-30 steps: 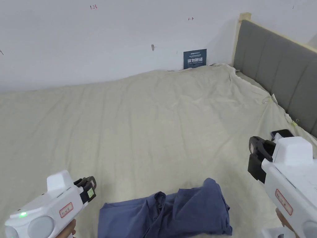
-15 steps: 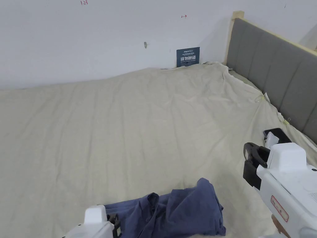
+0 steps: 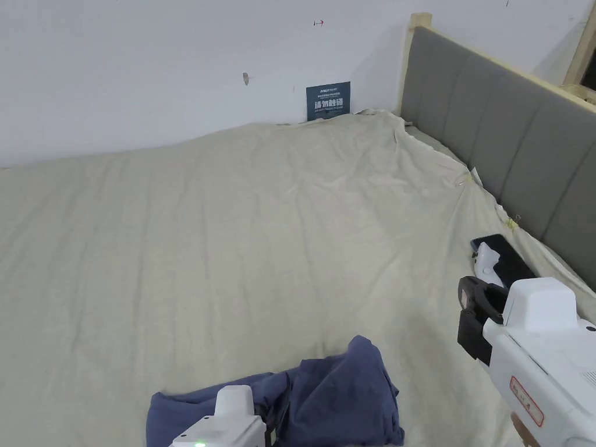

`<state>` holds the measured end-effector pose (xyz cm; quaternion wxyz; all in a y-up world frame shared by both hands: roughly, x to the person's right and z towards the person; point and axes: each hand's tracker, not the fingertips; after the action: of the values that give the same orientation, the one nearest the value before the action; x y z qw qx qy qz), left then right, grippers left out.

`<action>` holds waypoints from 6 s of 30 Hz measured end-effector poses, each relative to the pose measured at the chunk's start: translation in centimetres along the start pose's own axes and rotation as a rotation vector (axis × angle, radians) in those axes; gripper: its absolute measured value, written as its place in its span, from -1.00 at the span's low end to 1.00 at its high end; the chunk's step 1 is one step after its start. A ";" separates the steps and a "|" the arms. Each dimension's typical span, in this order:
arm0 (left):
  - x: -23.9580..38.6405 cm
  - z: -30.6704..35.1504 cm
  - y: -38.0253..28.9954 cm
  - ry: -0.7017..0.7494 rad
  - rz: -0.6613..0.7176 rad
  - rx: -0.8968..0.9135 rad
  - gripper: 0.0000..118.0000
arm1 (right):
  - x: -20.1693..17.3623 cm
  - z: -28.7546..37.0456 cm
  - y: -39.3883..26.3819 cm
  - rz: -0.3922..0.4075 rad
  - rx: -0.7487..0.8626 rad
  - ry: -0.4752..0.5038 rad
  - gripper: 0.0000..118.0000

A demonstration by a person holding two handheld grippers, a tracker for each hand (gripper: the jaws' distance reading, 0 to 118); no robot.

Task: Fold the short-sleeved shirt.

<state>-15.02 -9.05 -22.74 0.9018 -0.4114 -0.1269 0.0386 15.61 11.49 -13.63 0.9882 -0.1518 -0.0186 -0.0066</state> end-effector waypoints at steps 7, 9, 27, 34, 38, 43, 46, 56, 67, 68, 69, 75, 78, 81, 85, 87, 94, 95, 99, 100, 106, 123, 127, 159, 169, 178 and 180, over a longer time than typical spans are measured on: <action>0.6 0.7 0.5 -0.033 0.014 -0.002 -1.00 | -0.7 0.4 0.1 0.000 0.003 -0.007 -1.00; 0.3 1.0 0.8 -0.058 -0.001 -0.006 -1.00 | -0.9 0.6 0.1 -0.004 0.004 -0.005 -1.00; -14.1 12.8 5.3 -0.220 0.194 0.041 -0.56 | -2.8 1.2 0.6 0.033 0.029 0.059 -1.00; -19.1 9.8 2.8 -0.168 0.369 -0.098 0.52 | -2.8 1.4 0.1 0.040 0.018 0.070 -1.00; -20.6 7.9 1.4 -0.183 0.434 -0.136 0.52 | -2.8 1.4 0.0 0.043 0.008 0.065 -1.00; -20.3 5.9 0.8 -0.187 0.450 -0.162 0.51 | -3.3 0.4 0.6 0.042 -0.007 0.053 -1.00; -19.5 4.9 0.7 -0.193 0.443 -0.170 0.48 | -3.4 -0.1 0.9 0.040 -0.015 0.047 -1.00; -17.9 4.2 1.2 -0.153 0.326 -0.170 -0.36 | 0.6 -3.4 -2.9 0.028 -0.020 0.041 -1.00; -18.8 8.9 2.5 -0.156 0.387 -0.127 -0.88 | 1.1 -3.8 -3.2 0.020 -0.002 0.052 -1.00; -19.2 9.7 2.5 -0.144 0.387 -0.118 -0.88 | 1.1 -3.8 -3.2 0.020 0.001 0.056 -1.00; -19.8 10.4 2.5 -0.131 0.384 -0.110 -0.88 | 1.1 -3.8 -3.2 0.022 0.004 0.059 -1.00; -24.9 15.0 1.5 -0.021 0.444 -0.090 -0.88 | -3.4 -0.6 0.0 0.031 0.013 0.078 -1.00; -25.5 17.6 1.5 0.020 0.452 -0.078 -0.88 | -3.8 -0.5 0.0 0.029 0.014 0.085 -1.00; -24.6 19.0 2.2 0.042 0.429 -0.072 -0.88 | -4.2 -0.5 -0.1 0.029 0.013 0.093 -1.00; -21.1 19.7 4.3 0.004 0.368 -0.061 -0.88 | -4.6 -0.3 -0.2 0.031 0.010 0.106 -1.00; -18.6 19.4 5.7 -0.040 0.331 -0.061 -0.88 | -4.7 -0.2 -0.3 0.028 0.011 0.104 -1.00; -11.3 14.0 8.7 -0.182 0.213 -0.112 -0.88 | -4.8 0.4 -0.3 0.016 0.021 0.100 -1.00; -9.9 13.0 8.9 -0.185 0.193 -0.123 -0.88 | -4.9 0.5 -0.3 0.012 0.024 0.098 -1.00; -5.6 8.5 8.8 -0.206 0.130 -0.201 -0.88 | -5.0 0.6 -0.5 0.002 0.018 0.090 -1.00; -4.6 7.3 8.7 -0.195 0.128 -0.218 -0.88 | -5.1 0.6 -0.5 0.003 0.017 0.088 -1.00; 0.2 2.1 7.3 -0.140 0.025 -0.288 -0.88 | -5.4 0.7 -0.8 0.001 0.003 0.067 -1.00; -0.5 5.4 9.1 -0.238 0.161 -0.132 0.29 | -7.4 1.5 -0.2 0.006 0.007 0.048 -1.00; -2.8 9.4 10.2 -0.164 0.106 0.027 0.29 | -7.7 1.8 0.3 0.013 0.026 0.056 -1.00; 2.9 1.0 -2.6 -0.071 -0.128 0.092 -1.00 | 1.2 0.2 0.3 -0.002 0.000 0.004 -1.00; 4.4 0.9 -2.4 -0.094 -0.065 0.090 -1.00 | 2.0 0.9 0.4 -0.002 0.005 -0.007 -1.00; 2.5 8.9 4.1 -0.141 -0.011 0.336 -1.00 | 1.8 1.5 1.3 0.005 0.057 0.020 -1.00; 1.6 10.8 5.9 -0.118 0.000 0.375 -1.00 | 0.4 1.6 2.0 0.004 0.074 0.030 -1.00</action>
<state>-16.09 3.04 -20.07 0.9536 -0.2334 -0.1702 0.0855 16.04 13.85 -12.63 0.9933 -0.1149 -0.0038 -0.0063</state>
